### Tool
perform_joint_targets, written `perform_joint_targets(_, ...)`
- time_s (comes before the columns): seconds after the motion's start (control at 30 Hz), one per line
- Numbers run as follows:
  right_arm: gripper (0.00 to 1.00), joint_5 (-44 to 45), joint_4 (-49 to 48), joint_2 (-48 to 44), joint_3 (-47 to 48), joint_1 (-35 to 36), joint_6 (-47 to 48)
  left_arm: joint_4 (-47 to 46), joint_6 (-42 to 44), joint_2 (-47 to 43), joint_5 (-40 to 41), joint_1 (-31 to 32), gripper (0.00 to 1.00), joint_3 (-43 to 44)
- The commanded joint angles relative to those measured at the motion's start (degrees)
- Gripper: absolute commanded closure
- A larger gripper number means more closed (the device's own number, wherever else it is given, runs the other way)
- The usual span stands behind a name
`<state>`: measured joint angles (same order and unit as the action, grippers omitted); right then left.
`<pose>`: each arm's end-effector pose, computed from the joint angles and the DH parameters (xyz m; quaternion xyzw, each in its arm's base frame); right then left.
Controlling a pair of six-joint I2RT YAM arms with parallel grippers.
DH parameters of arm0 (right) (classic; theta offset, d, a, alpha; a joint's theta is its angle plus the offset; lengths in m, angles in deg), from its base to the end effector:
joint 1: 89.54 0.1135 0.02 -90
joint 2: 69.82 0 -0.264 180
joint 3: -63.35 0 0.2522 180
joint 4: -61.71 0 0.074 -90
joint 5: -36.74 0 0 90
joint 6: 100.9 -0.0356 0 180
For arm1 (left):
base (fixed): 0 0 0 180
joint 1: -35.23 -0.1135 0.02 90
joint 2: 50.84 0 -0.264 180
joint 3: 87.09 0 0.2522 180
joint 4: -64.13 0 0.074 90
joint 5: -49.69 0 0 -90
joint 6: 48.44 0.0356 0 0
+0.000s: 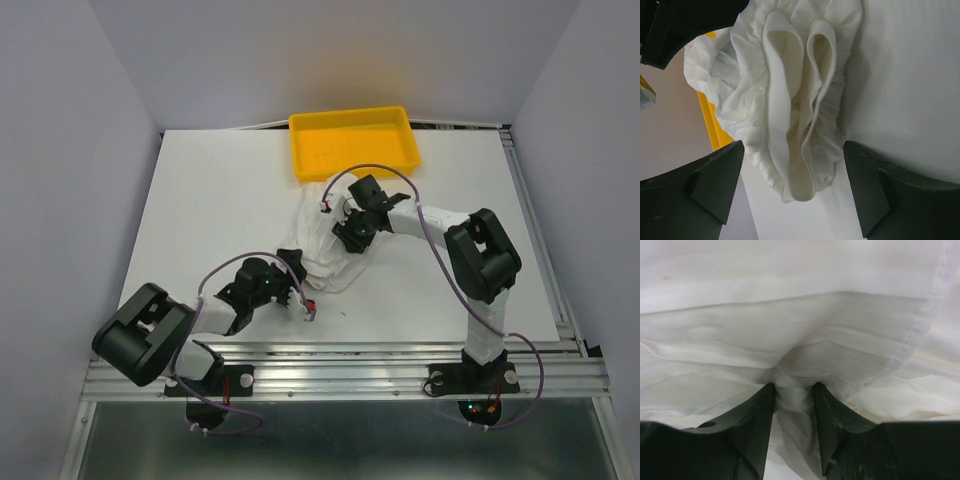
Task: Fold and stack the skirts
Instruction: Fold the skirt
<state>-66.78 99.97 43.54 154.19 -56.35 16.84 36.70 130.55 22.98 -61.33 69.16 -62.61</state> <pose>0.3391 0.2318 0.1645 -0.5128 0.8132 0.1257 0.2448 0.1673 -0.1280 0.1357 0.7645 0.2995 0.1204 0.5580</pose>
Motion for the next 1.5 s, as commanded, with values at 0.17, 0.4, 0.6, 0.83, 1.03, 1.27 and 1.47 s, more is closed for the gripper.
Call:
perform_joint_targets(0.17,0.59,-1.42,4.86,4.41,-2.73,1.88,0.47,-11.29,2.93,2.14,0.9,1.05,0.32,-2.63)
perform_joint_targets(0.4,0.6,-8.45,7.06,2.48,-0.09,1.88,-0.85,2.16,5.41,-9.65,-6.05,1.66,0.63,-3.6)
perform_joint_targets(0.6,0.6,-8.63,8.82,3.0,-0.35,1.88,-0.33,0.94,3.56,-3.35,-1.32,3.51,0.28,-0.18)
perform_joint_targets(0.83,0.6,-7.49,8.03,3.71,-1.49,1.88,0.11,3.47,3.03,-4.64,-2.45,3.51,0.21,0.09)
perform_joint_targets(1.03,0.6,-6.26,7.77,3.71,-1.49,1.88,0.9,18.74,6.19,-12.81,-4.03,3.51,0.2,0.79)
perform_joint_targets(1.27,0.6,-7.22,8.03,3.53,-1.93,1.88,1.17,21.88,6.46,-15.29,-3.77,3.42,0.13,-1.05)
perform_joint_targets(1.47,0.6,-8.1,8.82,4.59,-1.67,1.88,1.87,17.29,4.54,-3.17,-0.96,3.51,0.09,5.26)
